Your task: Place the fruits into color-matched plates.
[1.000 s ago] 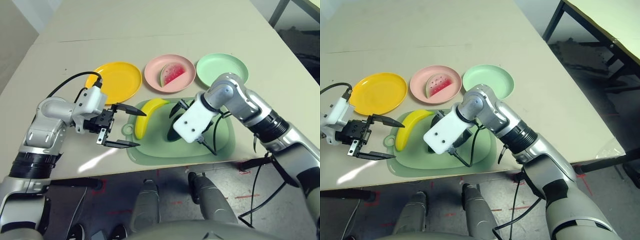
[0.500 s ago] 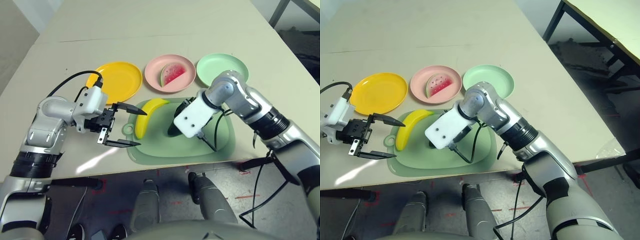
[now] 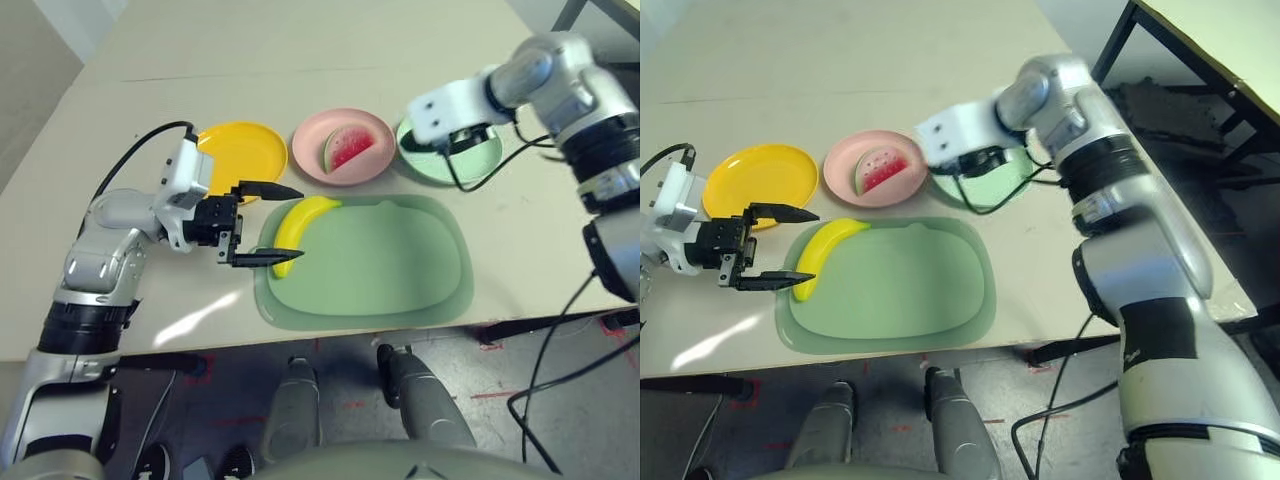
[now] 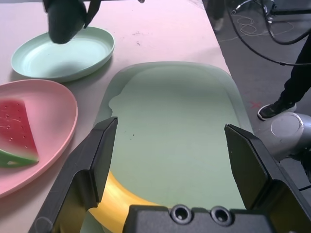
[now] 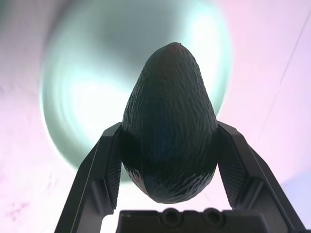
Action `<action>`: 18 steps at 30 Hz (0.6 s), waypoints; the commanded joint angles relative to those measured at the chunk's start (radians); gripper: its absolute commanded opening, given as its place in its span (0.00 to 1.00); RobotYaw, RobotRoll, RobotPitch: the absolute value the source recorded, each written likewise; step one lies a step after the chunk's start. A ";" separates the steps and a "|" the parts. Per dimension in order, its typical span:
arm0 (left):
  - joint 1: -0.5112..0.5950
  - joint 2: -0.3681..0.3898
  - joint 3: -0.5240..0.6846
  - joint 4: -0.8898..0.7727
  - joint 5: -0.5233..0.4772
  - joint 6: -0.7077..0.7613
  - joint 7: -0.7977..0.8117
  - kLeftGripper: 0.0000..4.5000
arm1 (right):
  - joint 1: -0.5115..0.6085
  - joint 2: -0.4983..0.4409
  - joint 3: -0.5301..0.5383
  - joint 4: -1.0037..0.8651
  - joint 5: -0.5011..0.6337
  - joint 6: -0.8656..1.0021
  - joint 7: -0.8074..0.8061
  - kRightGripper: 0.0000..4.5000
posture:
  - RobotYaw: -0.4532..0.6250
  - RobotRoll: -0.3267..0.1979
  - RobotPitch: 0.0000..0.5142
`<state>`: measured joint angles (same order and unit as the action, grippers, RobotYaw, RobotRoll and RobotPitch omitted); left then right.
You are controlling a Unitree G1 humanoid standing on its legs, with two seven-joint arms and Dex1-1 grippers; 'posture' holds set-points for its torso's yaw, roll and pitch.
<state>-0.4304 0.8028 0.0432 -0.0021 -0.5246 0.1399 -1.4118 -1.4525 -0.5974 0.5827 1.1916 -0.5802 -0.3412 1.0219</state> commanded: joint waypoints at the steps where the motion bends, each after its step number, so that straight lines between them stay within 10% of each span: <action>1: -0.001 0.013 -0.015 -0.007 0.031 -0.019 -0.017 1.00 | 0.014 0.021 0.018 0.088 -0.050 -0.006 -0.103 0.67 | 0.37 0.62 0.42; 9: 0.004 0.034 -0.024 -0.005 0.068 -0.040 -0.038 1.00 | 0.067 0.054 0.007 0.142 -0.078 -0.013 -0.236 0.67 | 0.37 0.62 0.42; 13: -0.002 0.049 -0.025 0.016 0.083 -0.062 -0.061 1.00 | 0.059 0.048 0.001 0.145 -0.085 -0.029 -0.260 0.97 | 0.38 0.62 0.41; 18: -0.051 0.049 -0.022 0.071 0.116 -0.145 -0.090 1.00 | 0.022 0.024 -0.022 0.125 -0.063 -0.065 -0.229 1.00 | 0.38 0.62 0.42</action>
<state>-0.4721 0.8454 0.0302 0.0538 -0.4283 0.0347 -1.4844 -1.4070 -0.5589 0.5760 1.3288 -0.6515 -0.3863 0.7705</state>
